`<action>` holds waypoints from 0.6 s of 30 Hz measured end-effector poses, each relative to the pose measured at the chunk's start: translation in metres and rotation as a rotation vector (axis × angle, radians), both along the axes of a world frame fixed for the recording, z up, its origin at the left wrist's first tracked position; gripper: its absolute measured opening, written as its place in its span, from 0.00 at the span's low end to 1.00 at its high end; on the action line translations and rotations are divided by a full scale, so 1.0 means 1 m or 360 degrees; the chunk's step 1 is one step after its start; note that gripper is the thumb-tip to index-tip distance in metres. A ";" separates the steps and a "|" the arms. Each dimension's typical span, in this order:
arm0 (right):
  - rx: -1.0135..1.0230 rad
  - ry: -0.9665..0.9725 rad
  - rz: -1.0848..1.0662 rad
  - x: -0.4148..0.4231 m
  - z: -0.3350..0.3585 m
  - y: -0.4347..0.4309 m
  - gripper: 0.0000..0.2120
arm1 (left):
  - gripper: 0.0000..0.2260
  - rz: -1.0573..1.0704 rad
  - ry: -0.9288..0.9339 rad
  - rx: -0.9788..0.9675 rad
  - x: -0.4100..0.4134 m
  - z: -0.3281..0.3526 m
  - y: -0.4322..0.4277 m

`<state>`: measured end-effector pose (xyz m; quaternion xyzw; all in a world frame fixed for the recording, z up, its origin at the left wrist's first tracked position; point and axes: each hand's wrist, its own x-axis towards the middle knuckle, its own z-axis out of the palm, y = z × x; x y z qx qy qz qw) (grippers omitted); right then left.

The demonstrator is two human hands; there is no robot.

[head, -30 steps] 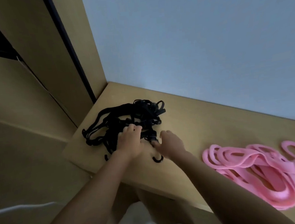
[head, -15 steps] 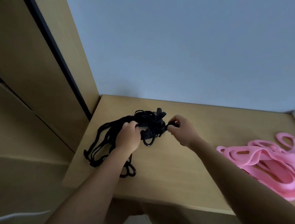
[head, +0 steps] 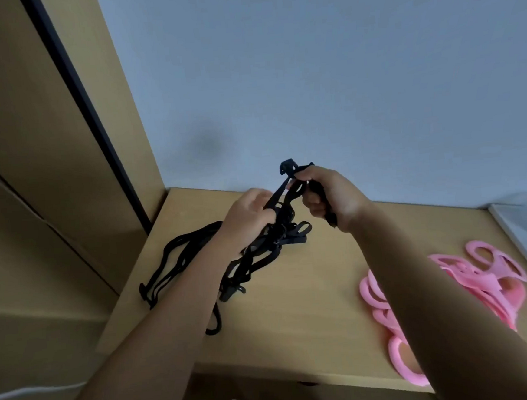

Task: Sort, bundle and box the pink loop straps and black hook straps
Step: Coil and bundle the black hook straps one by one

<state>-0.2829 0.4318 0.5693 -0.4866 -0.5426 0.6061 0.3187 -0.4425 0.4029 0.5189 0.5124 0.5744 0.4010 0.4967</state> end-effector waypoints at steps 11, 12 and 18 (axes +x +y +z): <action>0.0205 -0.0002 -0.0457 0.021 0.013 0.012 0.10 | 0.08 -0.0088 -0.0113 0.0046 0.002 0.025 0.008; 0.0231 -0.0025 -0.0456 0.025 0.009 0.011 0.09 | 0.09 -0.0069 -0.0020 0.0073 0.001 0.025 0.011; 0.0474 -0.0317 -0.0056 0.036 0.017 0.004 0.13 | 0.09 -0.0446 0.0124 -0.0074 0.012 0.044 0.018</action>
